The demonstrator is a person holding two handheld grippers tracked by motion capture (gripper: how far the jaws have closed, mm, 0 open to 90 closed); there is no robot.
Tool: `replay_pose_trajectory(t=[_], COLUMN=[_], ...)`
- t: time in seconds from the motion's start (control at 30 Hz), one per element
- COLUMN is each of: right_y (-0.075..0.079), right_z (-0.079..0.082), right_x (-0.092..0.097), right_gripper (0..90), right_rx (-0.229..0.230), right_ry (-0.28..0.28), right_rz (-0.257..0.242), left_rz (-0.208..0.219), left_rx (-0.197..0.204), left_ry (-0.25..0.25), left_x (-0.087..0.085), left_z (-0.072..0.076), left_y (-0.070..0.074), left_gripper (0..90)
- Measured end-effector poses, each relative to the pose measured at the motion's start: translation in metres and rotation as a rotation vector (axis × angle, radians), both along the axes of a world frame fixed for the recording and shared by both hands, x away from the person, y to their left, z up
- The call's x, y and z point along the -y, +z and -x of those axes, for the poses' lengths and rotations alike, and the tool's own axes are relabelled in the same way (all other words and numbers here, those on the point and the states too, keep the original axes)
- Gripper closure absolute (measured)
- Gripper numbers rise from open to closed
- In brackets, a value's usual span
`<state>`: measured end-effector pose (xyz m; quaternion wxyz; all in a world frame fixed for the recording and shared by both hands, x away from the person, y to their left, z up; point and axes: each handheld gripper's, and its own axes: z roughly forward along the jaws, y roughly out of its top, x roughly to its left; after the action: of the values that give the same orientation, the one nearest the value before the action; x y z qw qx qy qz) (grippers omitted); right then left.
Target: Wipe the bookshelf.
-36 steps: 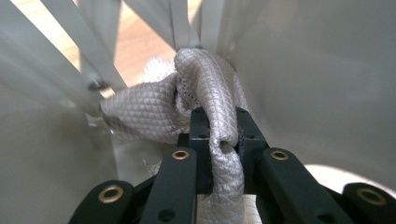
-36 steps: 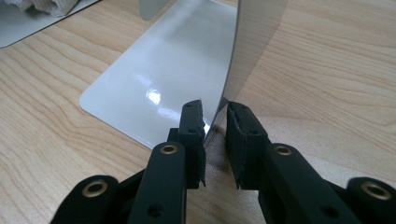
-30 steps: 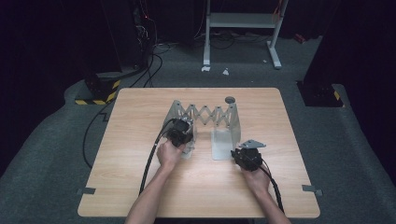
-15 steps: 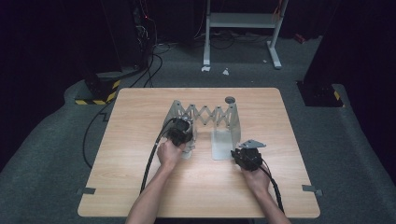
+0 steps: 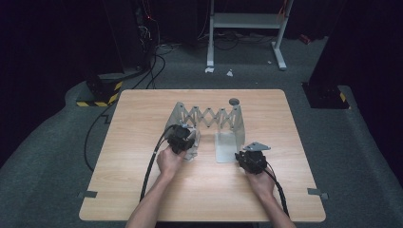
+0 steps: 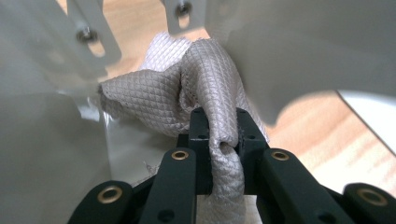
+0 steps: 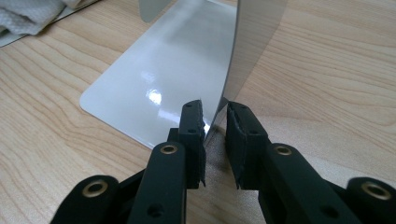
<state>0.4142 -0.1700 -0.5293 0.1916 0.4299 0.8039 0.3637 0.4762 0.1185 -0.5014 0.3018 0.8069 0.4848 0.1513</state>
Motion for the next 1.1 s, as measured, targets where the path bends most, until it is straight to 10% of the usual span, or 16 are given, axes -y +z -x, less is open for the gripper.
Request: replay_pose_trajectory(t=[0.2,0.63,1.1], right_y=[0.0,0.0,0.0], right_z=[0.0,0.0,0.0], right_x=[0.0,0.0,0.0], right_gripper=[76.9,76.9,76.9], right_rx=[-0.002,0.0,0.0], right_ry=[-0.001,0.0,-0.001], right_rz=[-0.002,0.0,0.0], left_rz=[-0.01,-0.002,-0.017], left_rx=[-0.008,-0.011,-0.007], left_ry=[0.008,-0.019,-0.001], left_x=[0.001,-0.011,-0.007], left_z=[-0.007,0.024,0.016], left_y=[-0.002,-0.006,-0.005], left_gripper=[80.3,80.4,80.3])
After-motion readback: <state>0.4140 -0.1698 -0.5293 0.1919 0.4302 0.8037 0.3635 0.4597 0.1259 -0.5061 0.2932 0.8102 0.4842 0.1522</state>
